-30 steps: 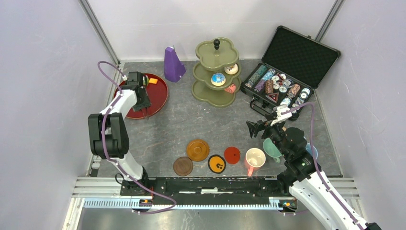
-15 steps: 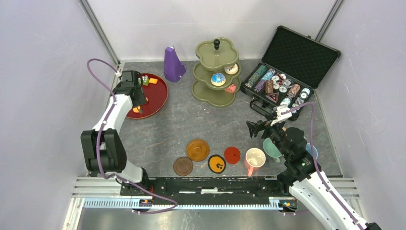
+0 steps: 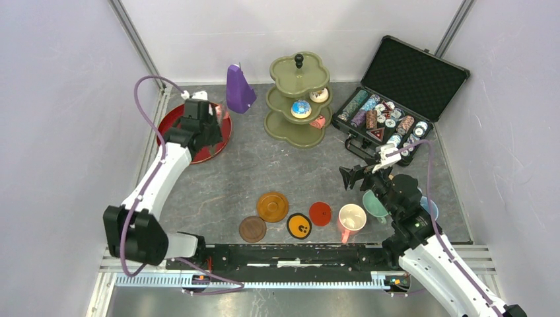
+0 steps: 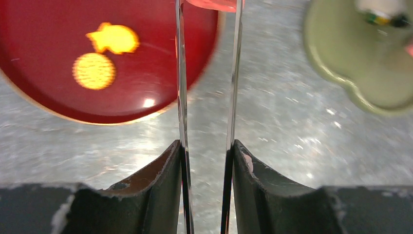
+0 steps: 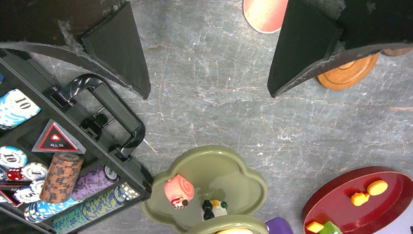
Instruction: Serve the afternoon tea
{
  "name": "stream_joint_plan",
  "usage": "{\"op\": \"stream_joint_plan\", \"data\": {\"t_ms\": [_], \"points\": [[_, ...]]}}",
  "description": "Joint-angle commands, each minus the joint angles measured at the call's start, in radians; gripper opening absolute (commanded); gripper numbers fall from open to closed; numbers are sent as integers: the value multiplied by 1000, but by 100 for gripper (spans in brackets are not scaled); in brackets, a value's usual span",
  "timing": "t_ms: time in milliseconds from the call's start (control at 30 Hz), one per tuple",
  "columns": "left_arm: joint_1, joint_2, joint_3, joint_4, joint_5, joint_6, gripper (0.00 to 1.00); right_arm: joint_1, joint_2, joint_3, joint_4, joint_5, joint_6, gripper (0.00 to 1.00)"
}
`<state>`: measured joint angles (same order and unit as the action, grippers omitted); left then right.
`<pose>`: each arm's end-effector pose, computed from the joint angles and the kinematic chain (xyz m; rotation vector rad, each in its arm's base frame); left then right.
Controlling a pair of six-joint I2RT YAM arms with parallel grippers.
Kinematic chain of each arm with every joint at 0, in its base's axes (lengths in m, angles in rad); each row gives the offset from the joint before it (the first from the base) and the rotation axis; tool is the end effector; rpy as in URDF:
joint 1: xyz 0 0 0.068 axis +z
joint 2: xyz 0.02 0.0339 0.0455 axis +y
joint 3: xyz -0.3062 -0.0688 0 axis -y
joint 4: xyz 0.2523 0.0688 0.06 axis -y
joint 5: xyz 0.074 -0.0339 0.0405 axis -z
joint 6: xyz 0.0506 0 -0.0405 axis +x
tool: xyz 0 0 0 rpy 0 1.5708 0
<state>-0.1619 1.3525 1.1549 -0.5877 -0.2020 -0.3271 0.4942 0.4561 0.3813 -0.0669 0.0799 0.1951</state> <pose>0.2980 -0.0384 0.3344 -0.2902 2.3179 -0.0046 0.1114 0.0554 0.2718 -0.1986 1.7207 0.4422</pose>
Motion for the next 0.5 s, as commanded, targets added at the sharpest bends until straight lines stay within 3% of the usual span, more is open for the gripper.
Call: {"op": "stream_joint_plan", "data": {"t_ms": [0, 167, 467], "points": [[-121, -102, -80, 94, 99, -57, 36, -3, 17, 28, 54, 1, 2, 98], [-254, -118, -190, 253, 84, -120, 37, -4, 41, 46, 56, -16, 0, 98], [-348, 66, -145, 436, 79, -118, 37, -3, 10, 38, 29, -15, 19, 98]]}}
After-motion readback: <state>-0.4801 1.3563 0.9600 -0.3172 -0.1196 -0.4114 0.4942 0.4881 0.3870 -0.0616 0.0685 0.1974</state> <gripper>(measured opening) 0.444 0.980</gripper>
